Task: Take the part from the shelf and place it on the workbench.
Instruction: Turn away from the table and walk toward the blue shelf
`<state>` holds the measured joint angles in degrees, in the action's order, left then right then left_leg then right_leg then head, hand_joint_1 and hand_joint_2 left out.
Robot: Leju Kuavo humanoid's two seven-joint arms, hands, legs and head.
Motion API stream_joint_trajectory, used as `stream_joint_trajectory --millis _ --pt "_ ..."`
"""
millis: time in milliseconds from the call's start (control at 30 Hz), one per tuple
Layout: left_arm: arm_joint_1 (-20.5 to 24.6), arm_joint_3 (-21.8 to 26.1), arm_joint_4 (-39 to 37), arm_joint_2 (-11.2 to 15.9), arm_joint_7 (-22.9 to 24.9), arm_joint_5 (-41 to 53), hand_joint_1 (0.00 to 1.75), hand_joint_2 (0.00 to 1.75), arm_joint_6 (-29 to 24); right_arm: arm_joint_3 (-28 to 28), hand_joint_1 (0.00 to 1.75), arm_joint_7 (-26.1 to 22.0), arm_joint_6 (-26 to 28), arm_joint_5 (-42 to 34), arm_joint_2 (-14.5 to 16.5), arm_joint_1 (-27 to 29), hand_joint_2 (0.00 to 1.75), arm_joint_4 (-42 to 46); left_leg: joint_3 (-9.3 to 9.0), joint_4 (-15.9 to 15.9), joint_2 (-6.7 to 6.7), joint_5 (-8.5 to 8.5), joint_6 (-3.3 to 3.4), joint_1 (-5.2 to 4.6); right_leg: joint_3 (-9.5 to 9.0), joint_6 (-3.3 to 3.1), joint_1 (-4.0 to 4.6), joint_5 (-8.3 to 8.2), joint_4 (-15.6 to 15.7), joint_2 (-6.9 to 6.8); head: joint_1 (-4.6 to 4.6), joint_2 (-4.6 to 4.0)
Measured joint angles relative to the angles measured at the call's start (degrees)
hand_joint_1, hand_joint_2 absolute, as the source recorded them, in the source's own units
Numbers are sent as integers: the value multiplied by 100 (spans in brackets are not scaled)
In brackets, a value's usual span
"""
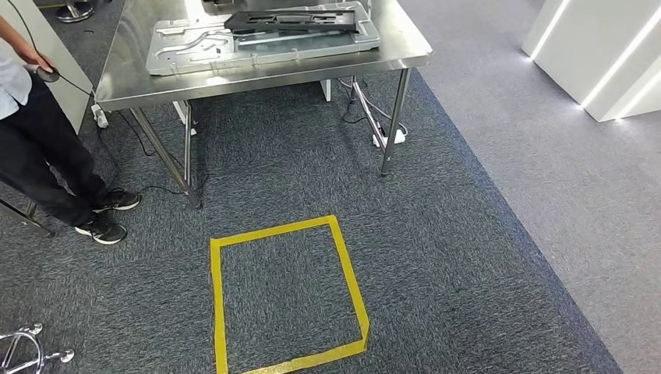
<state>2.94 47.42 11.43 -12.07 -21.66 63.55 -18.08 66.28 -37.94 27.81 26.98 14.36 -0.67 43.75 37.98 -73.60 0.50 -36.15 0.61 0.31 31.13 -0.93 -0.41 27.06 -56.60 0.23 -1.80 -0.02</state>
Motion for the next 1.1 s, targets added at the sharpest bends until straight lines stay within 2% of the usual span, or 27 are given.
stream_joint_trajectory --millis 33,67,100,133,167,200,300,333,367,400,467,500,533,567,633,667,700,767,800,867,933,1000,1033,1067,1100 --pt "-2 10 0 1 2 2 0 0 0 53 0 88 70 57 -13 -24 0 -115 -17 31 0 90 -17 17 2 10 -6 7 -17 22 0 0" --pt "-4 20 0 1 3 3 0 0 0 107 0 184 165 125 -29 -50 0 -264 -148 294 -2 278 -31 34 2 27 -16 18 -40 47 1 0" --pt "-4 32 0 2 4 5 0 0 0 155 0 273 262 192 -46 -74 0 -422 -348 703 -18 487 -39 51 3 50 -26 33 -67 71 1 0" --pt "-3 45 0 2 4 8 0 0 0 203 0 362 363 257 -68 -97 0 -589 -530 1080 -48 628 -37 52 11 82 -25 53 -102 92 1 0" --pt "-1 58 0 2 3 13 0 0 -1 248 0 456 466 322 -90 -118 0 -764 -657 1354 -72 710 -17 51 22 114 -21 69 -130 111 -1 0" --pt "0 68 0 2 1 17 0 0 -1 288 0 559 557 381 -110 -132 0 -922 -711 1488 -93 725 12 44 32 145 -13 77 -147 124 -2 0" --pt "3 93 0 1 -6 25 0 0 -8 379 0 1078 783 627 -155 -146 0 -1378 -727 1541 -72 743 146 24 38 243 -27 83 -152 142 -4 0" --pt "5 101 0 -1 -9 29 0 0 -13 392 0 1293 842 739 -163 -146 0 -1519 -737 1565 -55 765 192 28 66 271 -36 143 -222 122 -5 0" --pt "6 106 0 -2 -12 36 0 0 -16 397 0 1484 889 847 -169 -148 0 -1650 -742 1589 -35 787 232 38 144 294 -40 264 -393 96 -5 0" --pt "6 109 0 -2 -15 47 0 0 -19 397 0 1616 921 933 -171 -150 0 -1766 -735 1599 -10 800 259 40 283 311 -44 445 -694 65 -7 0" --pt "-2 113 0 -2 -21 68 0 0 -20 397 0 1735 943 1019 -168 -157 0 -1962 -716 1598 42 803 278 26 652 337 -44 797 -1443 39 -5 0" --pt "-6 115 0 -2 -23 74 0 0 -20 397 0 1757 943 1035 -166 -159 0 -2044 -712 1597 70 801 279 19 774 340 -44 858 -1689 34 -5 0" --pt "-6 116 0 -2 -27 79 0 0 -20 397 0 1766 945 1050 -163 -160 0 -2113 -713 1595 94 799 279 13 791 334 -43 802 -1721 27 -4 0" --pt "-4 117 0 -3 -32 81 0 0 -20 397 0 1767 944 1067 -161 -162 0 -2167 -720 1595 114 796 276 8 691 317 -40 644 -1521 13 -5 0" --pt "3 117 0 -7 -42 87 0 0 -20 397 0 1768 937 1093 -160 -179 0 -2243 -743 1591 153 782 256 -4 284 247 -11 264 -715 -103 -5 1" --pt "5 118 0 -9 -46 90 0 0 -20 397 0 1768 931 1099 -160 -196 0 -2270 -752 1588 171 772 235 -13 120 207 15 145 -378 -160 -5 0" --pt "8 118 0 -11 -49 94 0 0 -20 397 0 1768 926 1102 -160 -212 0 -2296 -759 1585 191 762 209 -20 27 175 41 94 -174 -202 -4 1" --pt "17 119 0 -11 -54 102 0 0 -19 397 0 1768 921 1103 -161 -228 0 -2339 -776 1596 230 755 146 -22 16 134 71 85 -103 -172 -4 0" --pt "22 119 0 -11 -54 105 0 0 -18 397 0 1768 920 1103 -161 -230 0 -2356 -783 1591 236 742 113 -17 7 109 55 67 -79 -144 -4 0" --pt "26 123 0 -11 -55 108 0 0 -17 396 0 1768 908 1103 -161 -238 0 -2389 -723 1415 164 590 57 -12 -14 42 12 19 -19 -92 0 0" --pt "24 128 0 -11 -55 110 0 0 -17 395 0 1768 894 1103 -161 -247 0 -2407 -619 1170 69 406 33 -7 -19 4 -8 -5 6 -69 8 0" --pt "24 130 0 -11 -55 110 0 0 -17 395 0 1768 891 1103 -162 -249 0 -2408 -584 1095 55 357 31 -5 -16 0 -8 -6 6 -66 12 0" --pt "22 135 0 -11 -55 113 0 0 -17 395 0 1768 877 1103 -161 -249 0 -2414 -462 834 43 236 21 0 -10 -2 -6 -6 2 -47 10 0" --pt "15 142 0 -11 -50 115 0 0 -16 395 0 1786 850 1115 -161 -249 0 -2437 -400 711 26 259 13 8 -5 1 -3 -1 -15 15 10 0" --pt "9 150 0 -11 -46 119 0 0 -16 395 0 1809 823 1132 -160 -252 0 -2465 -409 741 -13 354 12 17 -2 7 0 7 -36 89 9 0"
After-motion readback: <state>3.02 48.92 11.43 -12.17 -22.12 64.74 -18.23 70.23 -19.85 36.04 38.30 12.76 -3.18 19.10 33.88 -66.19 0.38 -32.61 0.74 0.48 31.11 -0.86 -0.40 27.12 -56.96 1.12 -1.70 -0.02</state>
